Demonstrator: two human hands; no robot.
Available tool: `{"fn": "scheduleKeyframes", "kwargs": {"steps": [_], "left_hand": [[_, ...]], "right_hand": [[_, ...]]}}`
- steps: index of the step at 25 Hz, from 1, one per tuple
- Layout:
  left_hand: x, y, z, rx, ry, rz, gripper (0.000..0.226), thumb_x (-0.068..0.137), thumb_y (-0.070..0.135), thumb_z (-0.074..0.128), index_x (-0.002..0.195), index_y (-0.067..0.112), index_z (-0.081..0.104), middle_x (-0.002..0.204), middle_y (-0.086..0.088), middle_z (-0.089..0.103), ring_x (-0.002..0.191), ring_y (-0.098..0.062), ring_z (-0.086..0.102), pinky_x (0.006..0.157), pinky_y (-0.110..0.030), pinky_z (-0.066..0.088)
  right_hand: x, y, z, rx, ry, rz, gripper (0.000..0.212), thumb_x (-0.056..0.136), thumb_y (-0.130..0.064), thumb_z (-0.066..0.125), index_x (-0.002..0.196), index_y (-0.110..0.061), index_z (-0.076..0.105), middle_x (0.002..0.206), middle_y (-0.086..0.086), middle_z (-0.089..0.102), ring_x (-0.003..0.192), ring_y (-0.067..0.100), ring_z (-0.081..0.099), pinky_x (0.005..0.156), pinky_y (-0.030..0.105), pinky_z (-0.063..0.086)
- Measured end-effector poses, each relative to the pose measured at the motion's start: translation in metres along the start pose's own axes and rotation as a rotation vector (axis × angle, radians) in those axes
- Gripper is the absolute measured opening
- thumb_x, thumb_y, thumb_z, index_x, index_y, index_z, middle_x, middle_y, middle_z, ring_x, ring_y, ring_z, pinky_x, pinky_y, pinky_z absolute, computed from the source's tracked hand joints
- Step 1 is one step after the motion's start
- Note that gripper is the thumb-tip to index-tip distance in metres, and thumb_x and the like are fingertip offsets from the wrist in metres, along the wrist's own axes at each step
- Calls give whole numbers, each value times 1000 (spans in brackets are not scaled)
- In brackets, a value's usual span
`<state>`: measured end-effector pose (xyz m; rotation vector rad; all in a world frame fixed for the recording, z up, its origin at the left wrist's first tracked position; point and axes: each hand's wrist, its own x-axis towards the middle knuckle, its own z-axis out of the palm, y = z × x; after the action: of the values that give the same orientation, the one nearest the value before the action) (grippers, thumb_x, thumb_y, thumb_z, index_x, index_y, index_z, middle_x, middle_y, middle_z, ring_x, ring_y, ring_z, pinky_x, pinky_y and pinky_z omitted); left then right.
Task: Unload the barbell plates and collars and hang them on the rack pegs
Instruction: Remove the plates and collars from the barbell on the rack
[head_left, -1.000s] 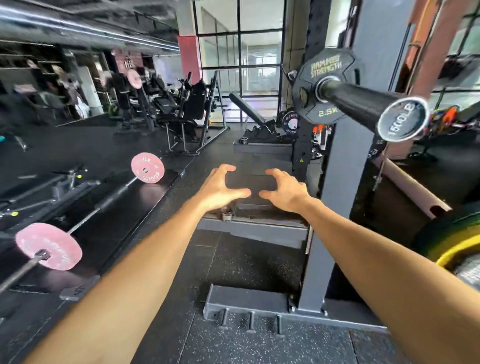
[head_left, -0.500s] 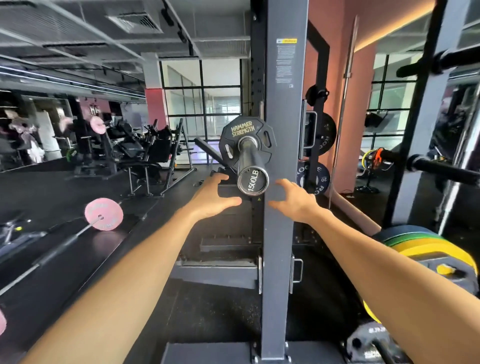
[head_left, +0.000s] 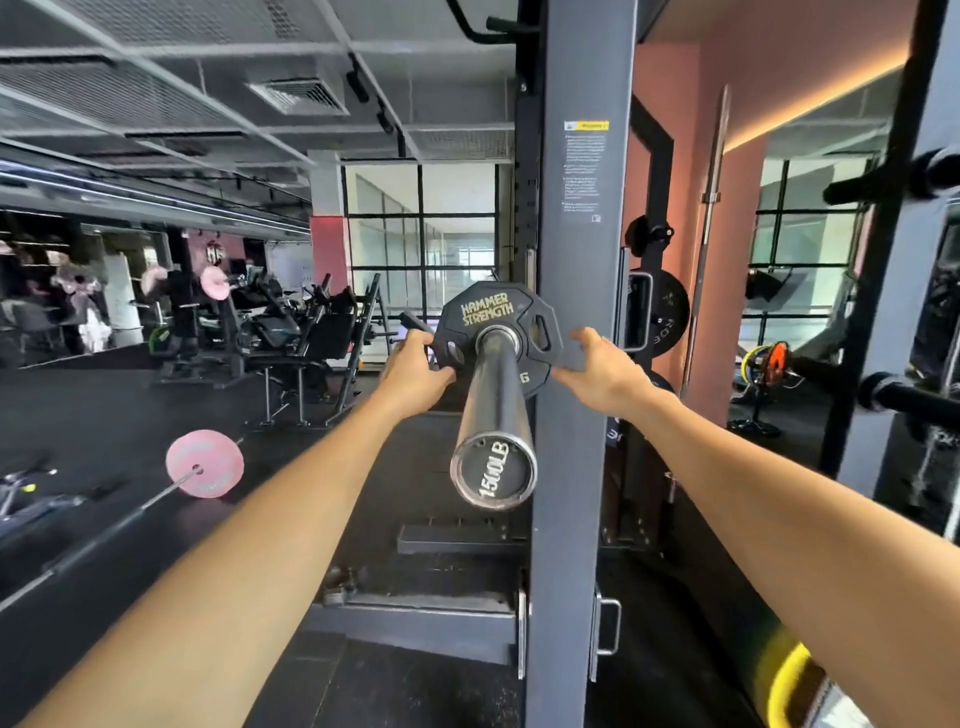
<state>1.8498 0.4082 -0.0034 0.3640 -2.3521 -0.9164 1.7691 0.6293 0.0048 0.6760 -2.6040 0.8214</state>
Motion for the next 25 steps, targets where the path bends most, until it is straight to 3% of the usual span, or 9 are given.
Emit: {"fn": "scheduleKeyframes", "kwargs": {"steps": [5, 8, 11, 16, 21, 25], "left_hand": [[50, -19, 26, -43, -5, -65, 62, 89, 22, 62, 142, 12, 32, 130, -10, 57, 118, -30, 54, 96, -37, 45], [76, -20, 41, -124, -25, -91, 50, 93, 18, 59, 136, 8, 36, 121, -6, 59, 106, -23, 55, 85, -29, 43], [92, -18, 53, -141, 41, -104, 38, 95, 15, 57, 129, 4, 42, 120, -13, 59, 106, -28, 56, 77, -29, 39], [93, -18, 52, -93, -15, -171, 32, 91, 11, 60, 115, 9, 38, 105, -11, 54, 90, -26, 51, 68, -31, 42], [56, -6, 36, 63, 71, -185, 42, 84, 19, 63, 120, 8, 44, 116, -16, 59, 104, -37, 59, 85, -41, 52], [10, 6, 13, 159, 107, -145, 45, 87, 20, 62, 126, 7, 44, 124, -17, 57, 111, -38, 56, 83, -39, 46]], "right_hand": [[64, -9, 21, 50, 17, 31, 45, 89, -32, 53, 126, -9, 41, 126, 16, 50, 113, 36, 53, 96, 48, 45], [92, -13, 34, 48, 15, 38, 42, 93, -22, 50, 129, -7, 35, 131, 18, 47, 117, 38, 50, 97, 46, 44], [109, -12, 39, 63, 17, 53, 39, 95, -23, 48, 127, -5, 34, 129, 20, 49, 112, 39, 52, 90, 43, 44], [109, -7, 28, -39, 45, 53, 36, 92, -13, 52, 123, -7, 35, 96, 16, 57, 80, 35, 50, 73, 38, 45], [77, -17, 21, -56, 90, 45, 27, 89, -13, 50, 113, -11, 37, 86, 7, 54, 76, 33, 50, 66, 34, 40], [31, -24, 4, -49, 75, 48, 25, 86, -13, 48, 109, -11, 37, 82, 8, 51, 78, 34, 52, 67, 37, 44]]}}
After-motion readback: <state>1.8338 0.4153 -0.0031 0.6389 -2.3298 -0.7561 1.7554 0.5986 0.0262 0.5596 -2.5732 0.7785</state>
